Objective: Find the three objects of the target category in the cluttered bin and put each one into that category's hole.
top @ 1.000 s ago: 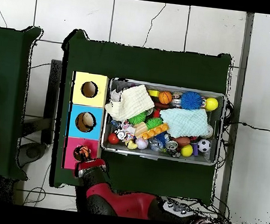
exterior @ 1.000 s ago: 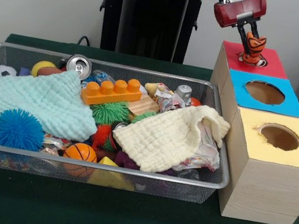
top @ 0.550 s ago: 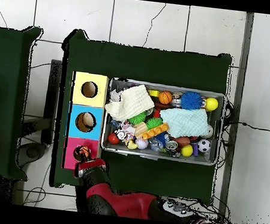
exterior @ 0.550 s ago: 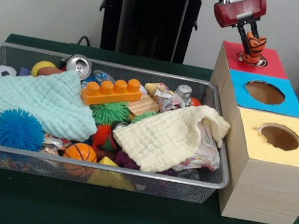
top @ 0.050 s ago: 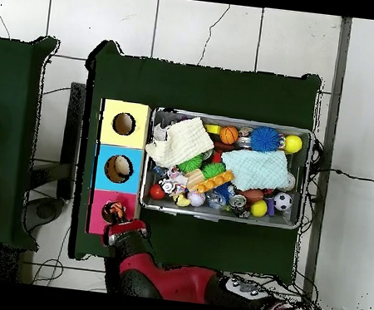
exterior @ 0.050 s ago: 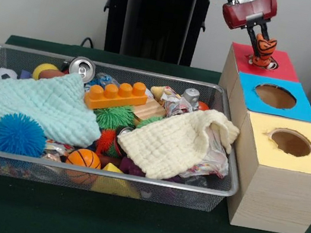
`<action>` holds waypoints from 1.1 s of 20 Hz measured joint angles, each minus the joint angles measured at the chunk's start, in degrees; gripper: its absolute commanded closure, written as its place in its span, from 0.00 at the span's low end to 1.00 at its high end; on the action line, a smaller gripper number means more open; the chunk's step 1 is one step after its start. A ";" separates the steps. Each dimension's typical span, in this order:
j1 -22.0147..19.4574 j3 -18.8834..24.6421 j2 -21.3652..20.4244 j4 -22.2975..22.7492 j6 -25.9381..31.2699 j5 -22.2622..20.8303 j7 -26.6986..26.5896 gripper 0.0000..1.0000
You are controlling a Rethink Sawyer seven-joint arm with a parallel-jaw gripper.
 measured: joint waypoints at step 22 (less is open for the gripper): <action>0.01 -0.01 0.22 0.01 0.01 0.00 6.62 1.00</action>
